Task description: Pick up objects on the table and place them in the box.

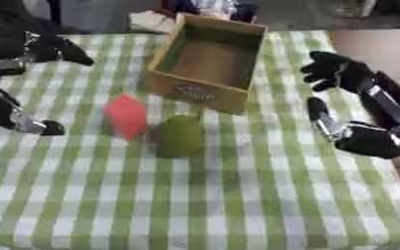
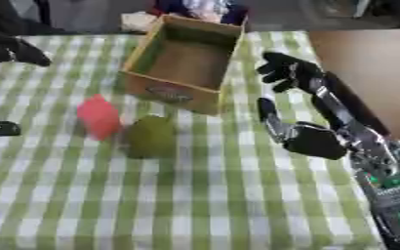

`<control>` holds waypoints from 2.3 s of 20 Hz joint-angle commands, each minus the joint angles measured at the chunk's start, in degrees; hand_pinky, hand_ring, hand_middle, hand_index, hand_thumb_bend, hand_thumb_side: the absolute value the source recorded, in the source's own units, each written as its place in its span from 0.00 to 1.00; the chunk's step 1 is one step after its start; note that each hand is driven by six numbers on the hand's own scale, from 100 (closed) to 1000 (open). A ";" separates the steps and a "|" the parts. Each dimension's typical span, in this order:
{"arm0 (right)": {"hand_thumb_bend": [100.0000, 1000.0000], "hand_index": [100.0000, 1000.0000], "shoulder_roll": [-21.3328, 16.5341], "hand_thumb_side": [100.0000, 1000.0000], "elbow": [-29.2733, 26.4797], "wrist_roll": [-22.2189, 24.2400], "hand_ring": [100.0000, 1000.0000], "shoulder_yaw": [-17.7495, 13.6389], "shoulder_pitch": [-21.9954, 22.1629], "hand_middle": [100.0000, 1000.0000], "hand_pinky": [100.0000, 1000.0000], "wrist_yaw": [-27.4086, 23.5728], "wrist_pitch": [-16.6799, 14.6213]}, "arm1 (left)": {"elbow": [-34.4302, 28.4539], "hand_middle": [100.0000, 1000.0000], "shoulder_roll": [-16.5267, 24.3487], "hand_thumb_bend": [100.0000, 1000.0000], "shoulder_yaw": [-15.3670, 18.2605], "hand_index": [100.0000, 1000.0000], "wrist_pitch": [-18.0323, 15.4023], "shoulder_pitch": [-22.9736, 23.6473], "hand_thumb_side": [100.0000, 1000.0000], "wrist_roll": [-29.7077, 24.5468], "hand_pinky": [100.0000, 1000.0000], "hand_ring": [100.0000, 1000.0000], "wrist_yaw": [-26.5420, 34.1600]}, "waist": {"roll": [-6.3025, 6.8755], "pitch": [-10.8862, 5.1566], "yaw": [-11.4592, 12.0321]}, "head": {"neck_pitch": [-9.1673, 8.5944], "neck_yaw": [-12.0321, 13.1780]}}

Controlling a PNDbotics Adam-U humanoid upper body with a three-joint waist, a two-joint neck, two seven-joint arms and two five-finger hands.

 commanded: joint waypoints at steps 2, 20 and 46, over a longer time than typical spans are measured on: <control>0.00 0.96 -0.99 0.43 -0.42 0.13 0.77 -0.37 -0.38 0.77 0.69 -0.20 -0.07 | 0.31 0.79 2.11 0.49 1.05 0.94 -0.15 -0.44 0.38 0.40 0.77 0.78 -0.45 | 0.05 -1.02 0.03 | 0.21 -0.14; 0.00 0.97 -0.93 0.43 -0.20 0.33 0.77 -0.32 -0.34 0.77 0.69 -0.33 -0.17 | 4.76 0.80 0.43 0.49 1.80 0.94 0.53 0.74 0.38 1.91 0.77 0.78 -3.37 | -0.31 -1.02 0.21 | -0.26 -1.30; 0.00 0.97 -0.77 0.43 -0.16 1.14 0.77 0.27 -0.35 0.77 0.69 -0.66 -0.34 | 22.66 0.86 -9.69 0.57 -9.02 0.97 -10.65 -15.70 0.28 -7.85 0.78 0.85 -15.51 | -0.41 -1.33 -0.31 | -0.34 -1.17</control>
